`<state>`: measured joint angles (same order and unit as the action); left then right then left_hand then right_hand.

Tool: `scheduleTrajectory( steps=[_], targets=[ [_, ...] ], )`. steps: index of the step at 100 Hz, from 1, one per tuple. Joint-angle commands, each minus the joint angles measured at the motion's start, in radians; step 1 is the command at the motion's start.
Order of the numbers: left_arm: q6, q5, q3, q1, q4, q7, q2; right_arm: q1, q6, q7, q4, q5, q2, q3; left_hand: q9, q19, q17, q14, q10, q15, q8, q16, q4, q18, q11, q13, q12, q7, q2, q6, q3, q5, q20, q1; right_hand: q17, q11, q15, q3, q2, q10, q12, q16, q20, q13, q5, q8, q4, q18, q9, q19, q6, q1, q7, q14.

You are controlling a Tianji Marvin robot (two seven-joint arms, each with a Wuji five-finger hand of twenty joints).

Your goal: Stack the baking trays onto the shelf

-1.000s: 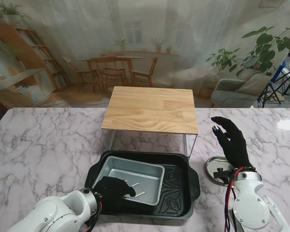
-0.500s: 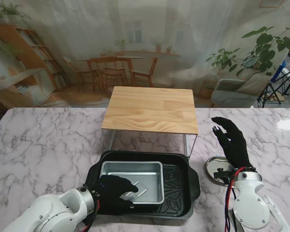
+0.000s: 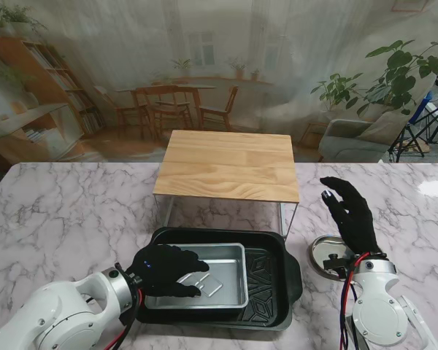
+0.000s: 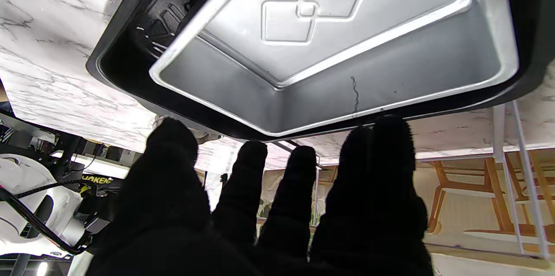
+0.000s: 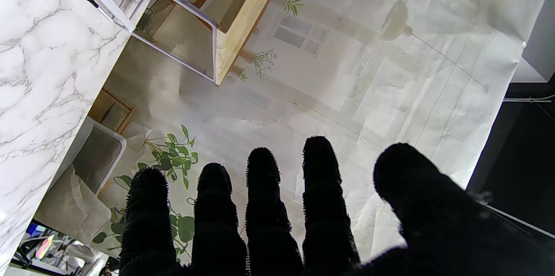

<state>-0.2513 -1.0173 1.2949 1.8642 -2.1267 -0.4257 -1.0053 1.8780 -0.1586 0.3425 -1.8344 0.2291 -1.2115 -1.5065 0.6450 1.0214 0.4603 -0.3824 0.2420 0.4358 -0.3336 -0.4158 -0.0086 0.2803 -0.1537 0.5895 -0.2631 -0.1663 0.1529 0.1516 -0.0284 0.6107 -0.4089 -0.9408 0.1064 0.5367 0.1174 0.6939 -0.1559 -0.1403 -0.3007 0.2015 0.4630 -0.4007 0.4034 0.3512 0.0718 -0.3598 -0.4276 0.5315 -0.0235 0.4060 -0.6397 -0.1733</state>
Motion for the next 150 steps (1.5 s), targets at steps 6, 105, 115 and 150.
scheduleTrajectory(
  steps=[6, 105, 115, 150],
  targets=[
    [0.007, 0.004, 0.059, 0.057, -0.032, -0.015, -0.005, 0.005, -0.002, 0.003, 0.003, 0.0, -0.003, -0.002, -0.011, 0.027, -0.035, -0.036, -0.013, -0.012, -0.011, 0.005, 0.028, 0.035, 0.013, -0.003, -0.005, -0.01, -0.075, -0.021, 0.028, -0.01, -0.045, -0.011, -0.008, 0.018, 0.044, 0.017, 0.004, 0.002, -0.002, 0.008, -0.007, -0.02, -0.014, 0.015, 0.013, 0.025, -0.008, 0.005, -0.007, 0.005, -0.007, 0.027],
    [0.094, -0.083, 0.387, -0.019, 0.313, 0.549, -0.069, 0.004, 0.001, 0.006, 0.008, 0.007, -0.003, -0.003, -0.197, -0.245, -0.348, 0.047, -0.035, -0.162, -0.041, 0.04, 0.025, -0.013, 0.086, -0.232, 0.003, 0.016, -0.171, -0.019, 0.043, -0.091, 0.016, -0.015, -0.008, 0.015, 0.043, 0.007, -0.011, 0.001, 0.0, 0.007, -0.007, -0.018, -0.01, 0.015, 0.014, 0.029, -0.009, 0.007, -0.006, -0.016, -0.006, 0.026],
    [0.118, 0.009, 0.339, -0.09, 0.38, 0.571, -0.078, 0.005, 0.002, 0.005, 0.007, 0.004, -0.003, -0.003, -0.294, -0.259, -0.374, 0.068, -0.044, -0.173, -0.05, 0.042, 0.028, -0.029, 0.092, -0.275, -0.003, 0.025, -0.194, -0.002, 0.044, -0.157, 0.02, -0.01, -0.008, 0.013, 0.042, 0.002, -0.017, 0.001, 0.001, 0.007, -0.007, -0.019, -0.009, 0.014, 0.012, 0.029, -0.009, 0.007, -0.006, -0.024, -0.004, 0.026],
    [0.082, 0.323, 0.234, -0.216, 0.522, 0.663, -0.126, -0.002, 0.019, -0.011, 0.009, -0.002, -0.001, 0.0, -0.296, -0.282, -0.422, 0.092, -0.07, -0.194, -0.074, 0.038, 0.026, -0.029, 0.069, -0.302, -0.033, 0.022, -0.202, -0.02, 0.046, -0.205, 0.022, -0.009, -0.005, 0.007, 0.04, -0.014, -0.026, 0.002, 0.003, 0.007, -0.005, -0.02, -0.009, 0.012, 0.011, 0.03, -0.007, 0.01, -0.006, -0.04, 0.001, 0.027]
  ],
)
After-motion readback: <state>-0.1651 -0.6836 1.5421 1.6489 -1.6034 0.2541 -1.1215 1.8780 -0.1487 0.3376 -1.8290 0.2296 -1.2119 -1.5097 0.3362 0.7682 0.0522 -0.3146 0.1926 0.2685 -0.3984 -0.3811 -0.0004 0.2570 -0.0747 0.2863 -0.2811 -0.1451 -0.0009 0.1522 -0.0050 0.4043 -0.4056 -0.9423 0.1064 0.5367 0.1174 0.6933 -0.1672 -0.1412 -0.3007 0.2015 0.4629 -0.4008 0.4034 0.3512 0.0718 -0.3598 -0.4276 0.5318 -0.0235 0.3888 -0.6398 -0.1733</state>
